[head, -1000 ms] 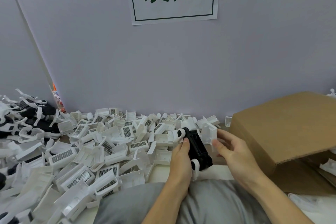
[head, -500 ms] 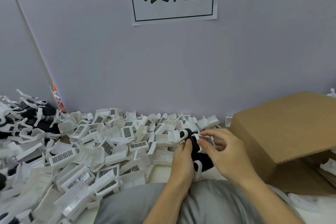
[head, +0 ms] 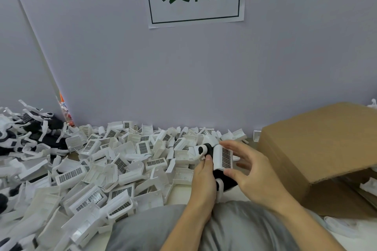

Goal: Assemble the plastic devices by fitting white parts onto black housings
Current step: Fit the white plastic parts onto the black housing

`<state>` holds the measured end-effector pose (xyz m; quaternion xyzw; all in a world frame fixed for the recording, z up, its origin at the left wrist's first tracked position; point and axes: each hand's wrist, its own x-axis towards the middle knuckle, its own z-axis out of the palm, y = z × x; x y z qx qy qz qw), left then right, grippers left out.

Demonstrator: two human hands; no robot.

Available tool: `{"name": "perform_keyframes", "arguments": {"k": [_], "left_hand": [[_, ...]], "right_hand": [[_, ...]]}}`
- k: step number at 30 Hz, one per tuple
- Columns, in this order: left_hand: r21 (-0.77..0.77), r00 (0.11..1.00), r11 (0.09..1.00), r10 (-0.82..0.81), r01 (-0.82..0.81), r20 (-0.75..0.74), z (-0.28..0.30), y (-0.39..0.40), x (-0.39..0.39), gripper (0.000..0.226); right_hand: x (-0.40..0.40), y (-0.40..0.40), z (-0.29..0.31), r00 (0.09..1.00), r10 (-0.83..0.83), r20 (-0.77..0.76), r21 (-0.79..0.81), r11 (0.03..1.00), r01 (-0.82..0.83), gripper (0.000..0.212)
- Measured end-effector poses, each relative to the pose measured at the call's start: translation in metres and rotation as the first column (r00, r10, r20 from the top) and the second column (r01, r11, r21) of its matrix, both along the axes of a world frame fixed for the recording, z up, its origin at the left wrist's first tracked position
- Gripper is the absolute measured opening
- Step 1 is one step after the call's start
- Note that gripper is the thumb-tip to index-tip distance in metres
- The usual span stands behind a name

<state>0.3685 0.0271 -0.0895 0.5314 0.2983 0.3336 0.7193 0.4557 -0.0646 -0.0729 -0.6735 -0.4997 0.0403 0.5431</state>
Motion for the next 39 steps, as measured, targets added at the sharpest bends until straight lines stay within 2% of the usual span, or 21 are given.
{"name": "perform_keyframes", "arguments": {"k": [3, 6, 9, 12, 19, 24, 30, 35, 39], "left_hand": [[0.032, 1.000, 0.999, -0.006, 0.005, 0.012, -0.002, 0.000, 0.000, 0.036], [0.053, 1.000, 0.999, -0.012, 0.012, 0.004, -0.005, 0.002, 0.002, 0.036], [0.052, 1.000, 0.998, -0.020, 0.021, -0.008, -0.008, 0.004, 0.003, 0.036], [0.065, 1.000, 0.998, -0.014, 0.014, -0.004, -0.005, 0.001, 0.002, 0.037], [0.081, 1.000, 0.997, -0.014, 0.015, -0.013, -0.005, 0.000, 0.003, 0.035], [0.129, 1.000, 0.991, -0.027, 0.028, -0.011, -0.006, 0.000, 0.003, 0.037], [0.148, 1.000, 0.989, -0.030, 0.030, 0.000, -0.007, -0.001, 0.003, 0.039], [0.156, 0.999, 0.987, -0.038, 0.035, 0.012, -0.008, -0.001, 0.002, 0.039], [0.161, 0.998, 0.985, -0.053, 0.055, -0.013, -0.007, 0.000, 0.002, 0.044]], "right_hand": [[0.004, -0.001, -0.001, 1.000, 0.005, -0.021, -0.011, 1.000, -0.006, 0.068], [0.002, 0.001, -0.003, 0.995, 0.091, -0.051, -0.030, 0.995, -0.092, 0.065], [-0.003, 0.005, -0.006, 0.985, 0.128, -0.115, -0.014, 0.991, -0.131, 0.044], [-0.006, 0.007, -0.008, 0.990, 0.092, -0.109, 0.036, 0.995, -0.088, 0.029], [-0.007, 0.008, -0.010, 0.997, -0.077, -0.032, 0.172, 0.982, 0.082, 0.042], [-0.005, 0.012, -0.013, 0.993, -0.096, -0.066, 0.113, 0.988, 0.103, 0.043], [-0.004, 0.010, -0.014, 0.989, -0.139, -0.054, 0.122, 0.982, 0.145, 0.035], [-0.003, 0.010, -0.016, 0.982, -0.188, -0.032, 0.201, 0.961, 0.191, 0.032], [-0.004, 0.014, -0.021, 0.987, -0.149, -0.059, 0.181, 0.971, 0.158, 0.033]]}}
